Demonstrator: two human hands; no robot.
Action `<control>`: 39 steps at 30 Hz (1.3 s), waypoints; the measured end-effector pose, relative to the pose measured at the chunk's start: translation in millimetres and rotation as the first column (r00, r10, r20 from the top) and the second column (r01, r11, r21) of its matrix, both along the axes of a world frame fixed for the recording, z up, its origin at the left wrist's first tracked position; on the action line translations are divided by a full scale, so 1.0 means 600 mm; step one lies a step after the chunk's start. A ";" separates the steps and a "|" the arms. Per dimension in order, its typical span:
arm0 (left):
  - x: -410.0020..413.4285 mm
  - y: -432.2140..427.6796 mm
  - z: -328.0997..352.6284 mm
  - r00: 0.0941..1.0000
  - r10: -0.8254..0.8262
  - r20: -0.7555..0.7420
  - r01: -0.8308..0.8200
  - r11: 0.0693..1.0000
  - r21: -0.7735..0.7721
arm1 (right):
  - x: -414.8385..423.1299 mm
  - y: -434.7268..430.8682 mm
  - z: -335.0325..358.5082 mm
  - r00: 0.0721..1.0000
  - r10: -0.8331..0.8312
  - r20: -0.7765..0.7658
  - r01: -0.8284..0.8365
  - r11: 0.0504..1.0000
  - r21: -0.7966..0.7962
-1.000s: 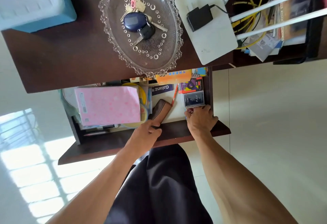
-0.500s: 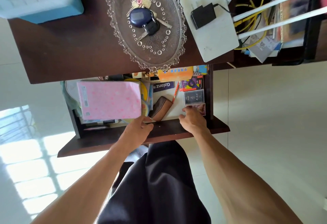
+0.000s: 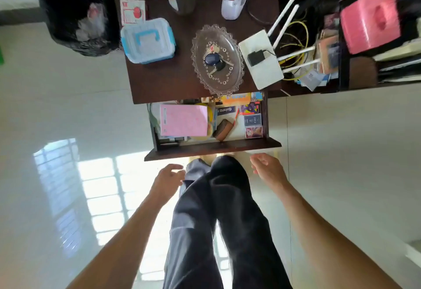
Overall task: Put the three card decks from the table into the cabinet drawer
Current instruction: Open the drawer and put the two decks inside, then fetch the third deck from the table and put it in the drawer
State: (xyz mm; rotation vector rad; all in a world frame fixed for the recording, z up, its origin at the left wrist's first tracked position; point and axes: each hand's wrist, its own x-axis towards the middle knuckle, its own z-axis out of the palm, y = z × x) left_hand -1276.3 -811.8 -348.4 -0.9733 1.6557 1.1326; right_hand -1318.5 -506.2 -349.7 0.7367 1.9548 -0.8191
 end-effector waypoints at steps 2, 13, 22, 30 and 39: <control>0.023 -0.019 0.098 1.000 0.003 -0.011 -0.003 1.000 -0.006 | 0.021 -0.005 0.106 1.000 -0.019 0.012 0.019 0.999 -0.025; 0.153 -0.055 0.478 0.987 0.128 -0.094 -0.130 0.991 -0.020 | 0.122 0.034 0.511 0.988 0.125 -0.085 -0.128 0.991 -0.026; 0.229 -0.031 0.572 0.924 0.318 -0.212 -0.338 0.939 -0.068 | 0.070 0.101 0.570 0.906 0.415 -0.077 -0.410 0.909 0.079; 0.408 0.087 0.608 0.702 0.652 -0.287 -0.698 0.710 -0.095 | -0.038 0.071 0.561 0.549 0.835 -0.032 -0.830 0.550 0.096; 0.658 0.430 0.604 0.124 0.972 -0.201 -0.980 0.087 -0.181 | 0.019 -0.115 0.556 -0.173 0.985 -0.024 -0.983 -0.171 0.072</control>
